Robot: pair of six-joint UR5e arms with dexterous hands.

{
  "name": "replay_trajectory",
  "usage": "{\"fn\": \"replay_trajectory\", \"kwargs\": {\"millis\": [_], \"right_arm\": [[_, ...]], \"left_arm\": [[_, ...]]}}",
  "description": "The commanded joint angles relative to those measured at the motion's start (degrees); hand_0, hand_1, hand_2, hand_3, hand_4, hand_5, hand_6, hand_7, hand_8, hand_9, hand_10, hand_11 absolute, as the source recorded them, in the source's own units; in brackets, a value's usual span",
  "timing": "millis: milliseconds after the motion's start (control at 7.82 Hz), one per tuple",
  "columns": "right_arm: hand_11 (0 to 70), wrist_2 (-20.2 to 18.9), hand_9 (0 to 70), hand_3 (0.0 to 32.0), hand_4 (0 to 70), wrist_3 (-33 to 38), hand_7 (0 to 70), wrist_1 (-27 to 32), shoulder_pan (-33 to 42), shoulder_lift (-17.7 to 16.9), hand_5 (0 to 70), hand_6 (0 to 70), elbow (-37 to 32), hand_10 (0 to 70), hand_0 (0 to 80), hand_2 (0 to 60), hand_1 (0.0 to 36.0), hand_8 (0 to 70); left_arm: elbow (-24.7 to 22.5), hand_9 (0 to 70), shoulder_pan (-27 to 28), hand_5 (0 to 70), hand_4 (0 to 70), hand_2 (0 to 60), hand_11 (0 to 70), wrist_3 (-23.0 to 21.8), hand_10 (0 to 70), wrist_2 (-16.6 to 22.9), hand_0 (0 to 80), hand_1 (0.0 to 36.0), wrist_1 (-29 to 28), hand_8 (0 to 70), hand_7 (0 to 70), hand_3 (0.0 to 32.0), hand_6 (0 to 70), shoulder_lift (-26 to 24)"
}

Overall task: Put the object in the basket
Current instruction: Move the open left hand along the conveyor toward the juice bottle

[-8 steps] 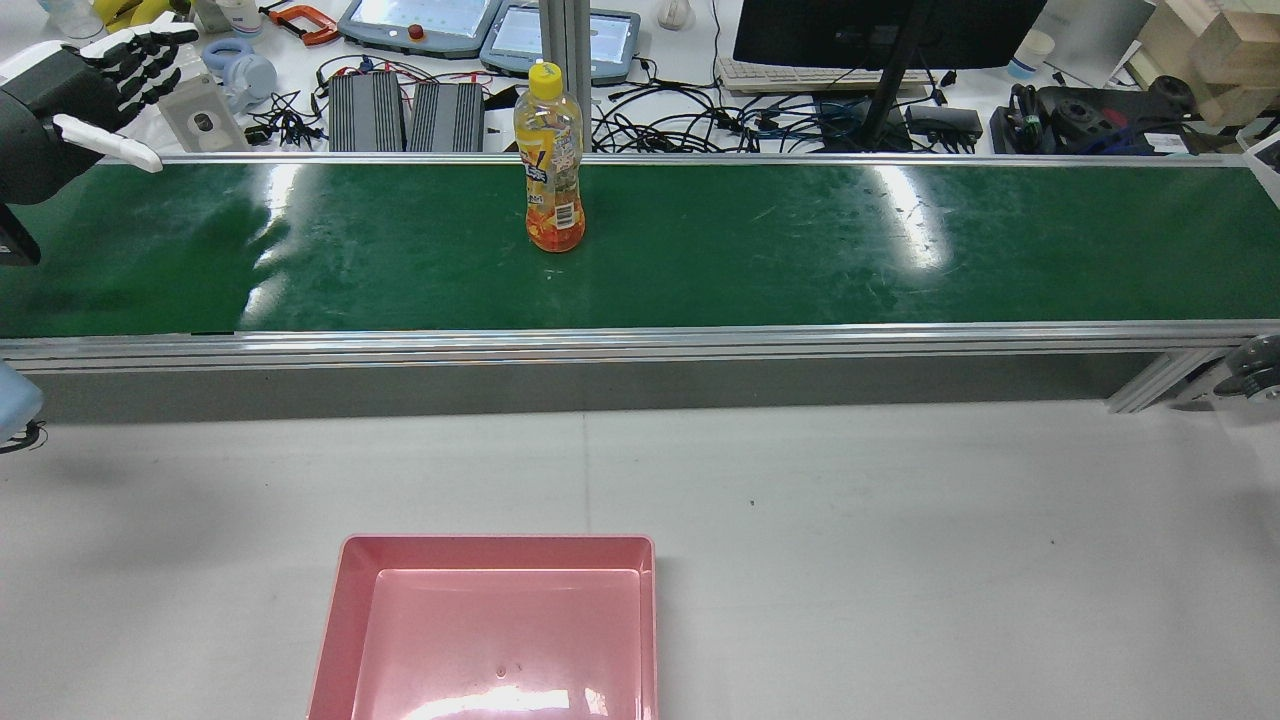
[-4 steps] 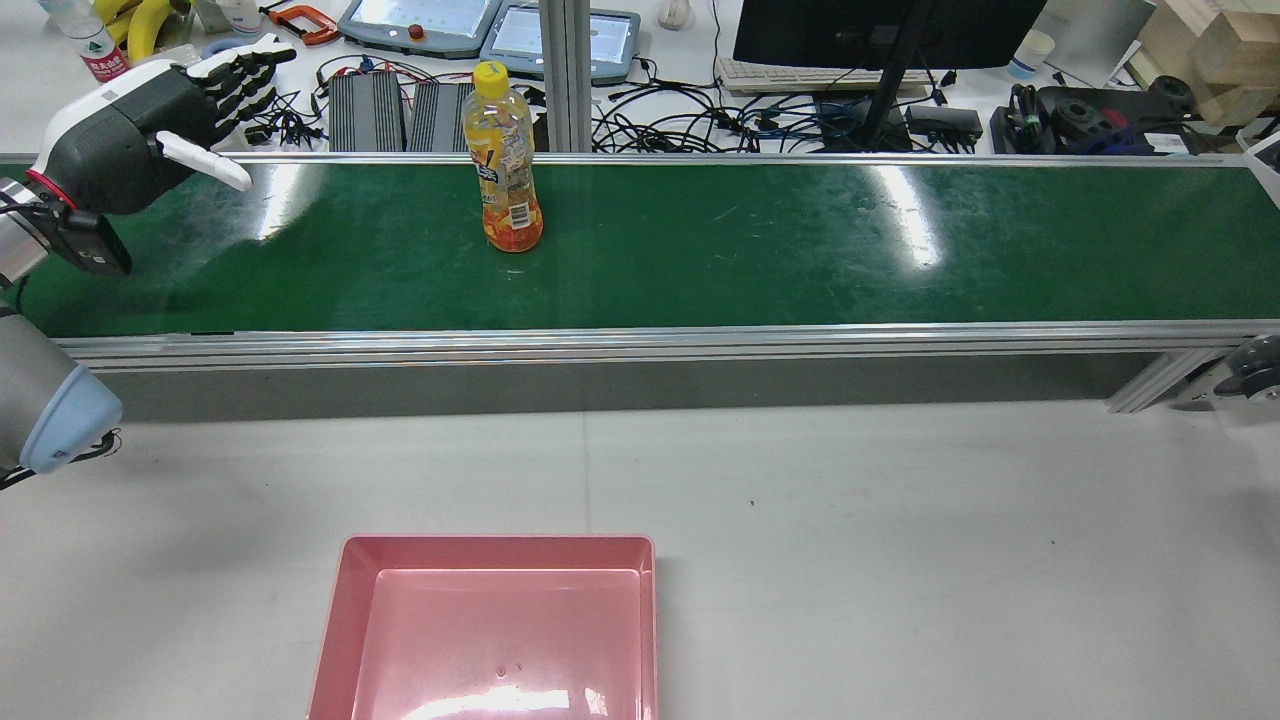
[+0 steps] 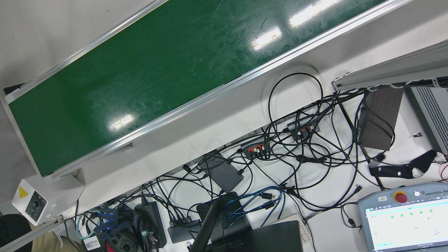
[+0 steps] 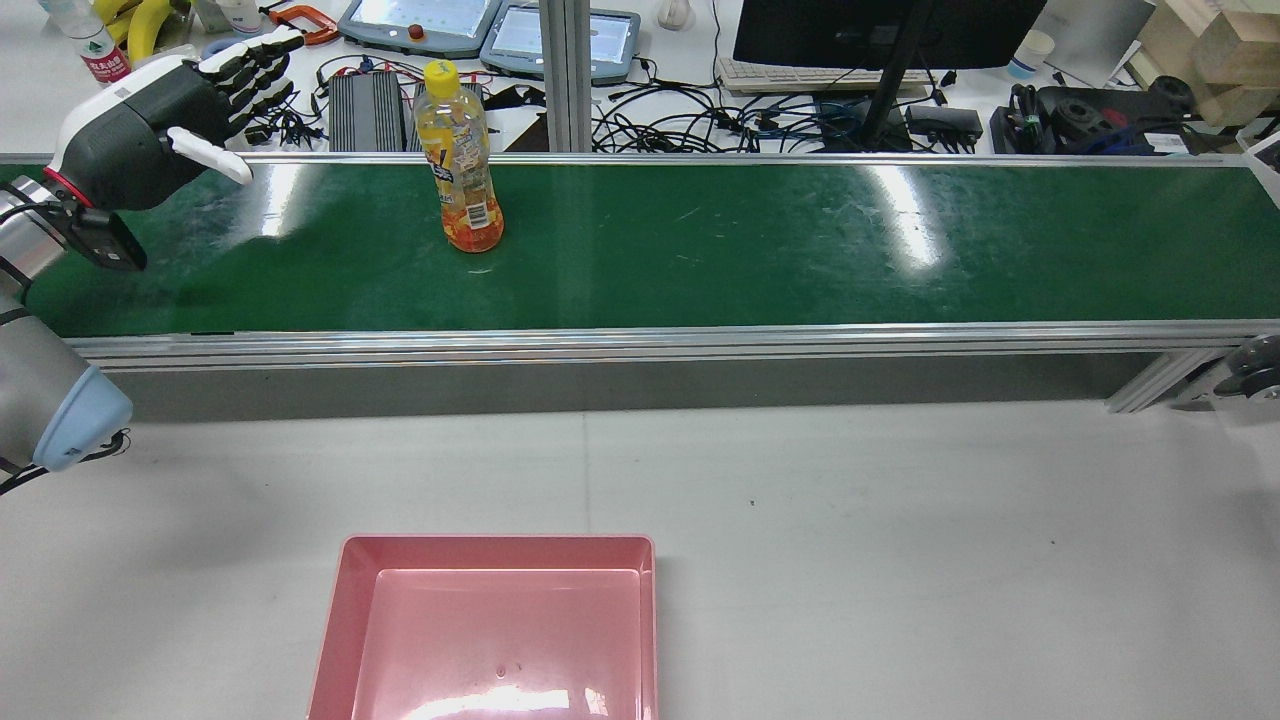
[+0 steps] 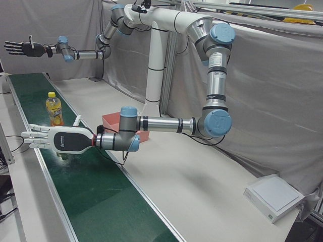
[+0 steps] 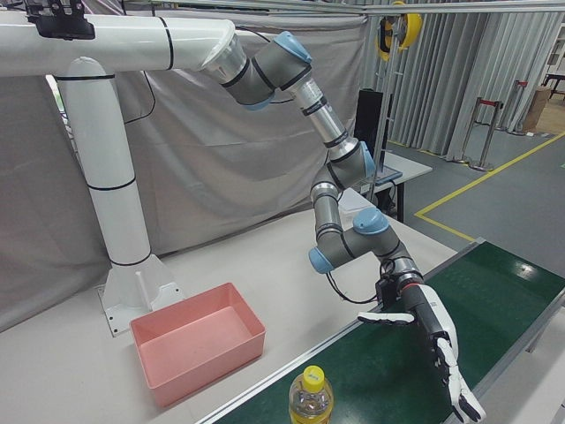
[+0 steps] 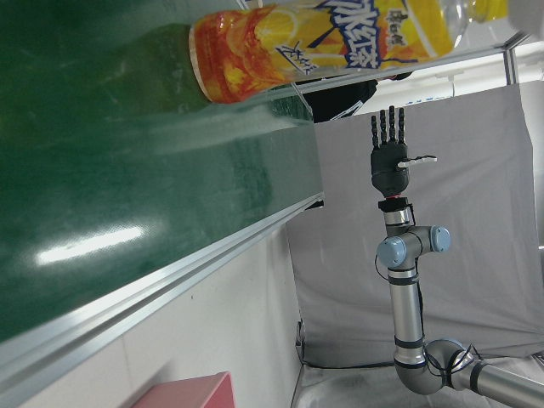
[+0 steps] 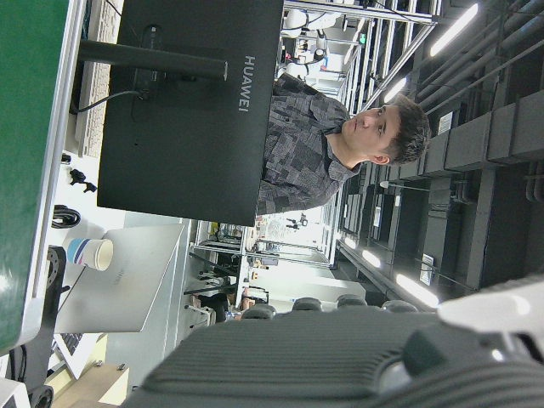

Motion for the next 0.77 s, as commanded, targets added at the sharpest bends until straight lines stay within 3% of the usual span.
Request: {"fn": "replay_trajectory", "kwargs": {"millis": [0, 256, 640], "right_arm": [[0.0, 0.0, 0.0, 0.0, 0.0, 0.0, 0.0, 0.0, 0.0, 0.0, 0.0, 0.0, 0.0, 0.0, 0.0, 0.0, 0.0, 0.0], [0.0, 0.0, 0.0, 0.0, 0.0, 0.0, 0.0, 0.0, 0.0, 0.0, 0.0, 0.0, 0.0, 0.0, 0.0, 0.0, 0.0, 0.0], [0.0, 0.0, 0.0, 0.0, 0.0, 0.0, 0.0, 0.0, 0.0, 0.0, 0.0, 0.0, 0.0, 0.0, 0.0, 0.0, 0.0, 0.0]], "left_arm": [[-0.2, 0.0, 0.1, 15.4, 7.7, 0.0, 5.4, 0.6, 2.6, 0.4, 54.3, 10.0, 3.9, 0.2, 0.9, 0.0, 0.0, -1.7], [0.1, 0.0, 4.2, 18.6, 8.5, 0.0, 5.0, 0.5, 2.3, 0.3, 55.9, 11.0, 4.1, 0.4, 0.3, 0.0, 0.0, -2.9], [0.2, 0.0, 4.5, 17.7, 8.4, 0.0, 4.4, 0.6, 1.8, 0.3, 56.2, 11.0, 5.0, 0.1, 0.3, 0.0, 0.0, -4.1]]}}
